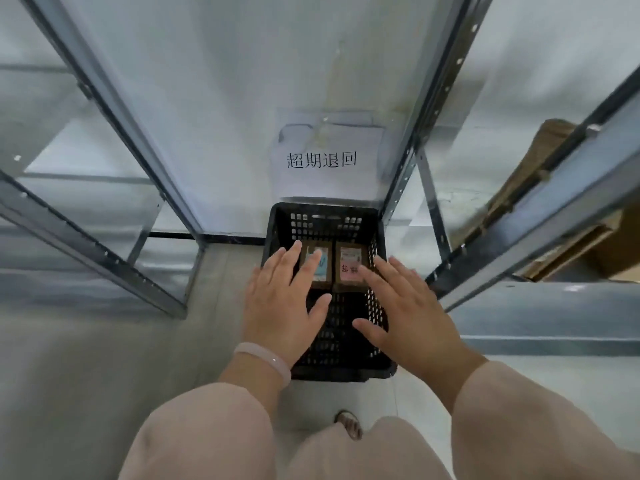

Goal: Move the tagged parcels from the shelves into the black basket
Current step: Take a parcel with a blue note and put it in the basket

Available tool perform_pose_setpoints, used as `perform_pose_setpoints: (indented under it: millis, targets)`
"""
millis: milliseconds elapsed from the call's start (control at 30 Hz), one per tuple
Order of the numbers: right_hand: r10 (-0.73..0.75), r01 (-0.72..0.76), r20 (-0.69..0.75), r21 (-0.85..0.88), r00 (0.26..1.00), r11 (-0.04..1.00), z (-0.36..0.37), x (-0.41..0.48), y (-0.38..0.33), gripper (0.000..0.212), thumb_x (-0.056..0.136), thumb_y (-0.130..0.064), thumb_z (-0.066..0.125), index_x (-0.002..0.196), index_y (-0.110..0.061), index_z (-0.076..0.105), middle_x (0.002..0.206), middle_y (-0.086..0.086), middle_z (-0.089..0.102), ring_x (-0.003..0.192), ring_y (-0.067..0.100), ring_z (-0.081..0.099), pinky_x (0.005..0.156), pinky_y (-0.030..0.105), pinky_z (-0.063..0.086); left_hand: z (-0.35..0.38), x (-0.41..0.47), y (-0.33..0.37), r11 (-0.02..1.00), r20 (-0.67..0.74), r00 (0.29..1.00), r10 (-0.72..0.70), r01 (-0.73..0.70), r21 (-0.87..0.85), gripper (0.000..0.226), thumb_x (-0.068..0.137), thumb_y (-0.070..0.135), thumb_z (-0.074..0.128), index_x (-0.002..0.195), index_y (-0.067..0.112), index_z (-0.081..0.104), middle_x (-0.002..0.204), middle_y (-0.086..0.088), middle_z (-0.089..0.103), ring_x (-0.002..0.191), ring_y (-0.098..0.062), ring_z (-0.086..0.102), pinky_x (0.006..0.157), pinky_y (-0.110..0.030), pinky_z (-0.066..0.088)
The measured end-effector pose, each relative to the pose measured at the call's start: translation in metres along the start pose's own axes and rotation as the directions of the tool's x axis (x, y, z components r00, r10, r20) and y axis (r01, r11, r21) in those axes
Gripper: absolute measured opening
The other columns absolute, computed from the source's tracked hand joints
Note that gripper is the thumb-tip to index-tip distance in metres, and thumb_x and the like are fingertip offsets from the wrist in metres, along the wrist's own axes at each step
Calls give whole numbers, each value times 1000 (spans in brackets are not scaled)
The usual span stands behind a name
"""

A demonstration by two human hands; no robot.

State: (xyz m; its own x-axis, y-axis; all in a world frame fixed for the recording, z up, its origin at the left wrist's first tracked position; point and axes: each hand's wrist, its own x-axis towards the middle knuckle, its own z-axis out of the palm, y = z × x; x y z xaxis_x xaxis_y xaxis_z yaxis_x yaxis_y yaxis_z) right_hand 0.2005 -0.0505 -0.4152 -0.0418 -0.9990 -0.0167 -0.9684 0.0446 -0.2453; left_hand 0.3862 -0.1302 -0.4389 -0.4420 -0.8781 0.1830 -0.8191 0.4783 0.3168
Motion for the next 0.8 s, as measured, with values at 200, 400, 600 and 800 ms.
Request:
perform_pose_setpoints:
  millis: [200, 400, 600, 800]
  targets:
    - [61, -71, -157, -53, 986, 996, -66, -89, -18, 78, 87, -64, 47, 151, -35, 14, 160, -6, 13, 148, 14, 3, 117, 33, -5, -57, -48, 67, 983, -115, 978, 174, -179, -35, 65, 87, 49, 57, 146, 32, 37, 154, 0, 37, 144, -24, 31, 114, -56, 30]
    - [120, -145, -258, -80, 959, 986, -143, -175, -1, 77, 87, -66, 42, 151, -36, 10, 160, -7, 11, 148, 14, 2, 120, 37, 4, -117, -68, 150, 949, -186, 934, 304, -313, -21, 62, 87, 50, 54, 145, 32, 39, 153, 0, 38, 143, -23, 32, 115, -55, 29]
    - [138, -225, -485, -126, 863, 966, -229, -234, 48, 72, 86, -69, 35, 146, -29, 35, 153, -1, 35, 144, 19, 25, 117, 44, 23, -176, -61, 253, 873, -290, 830, 476, -485, 46, 63, 87, 48, 59, 144, 30, 39, 146, -2, 47, 134, -25, 44, 109, -48, 38]
    - [151, -290, -615, -132, 773, 948, -301, -286, 119, 72, 85, -66, 40, 147, -30, 33, 154, -1, 33, 145, 19, 23, 117, 44, 22, -197, -48, 368, 817, -392, 739, 548, -573, 62, 60, 85, 48, 57, 141, 28, 46, 144, -3, 50, 129, -28, 49, 104, -47, 41]
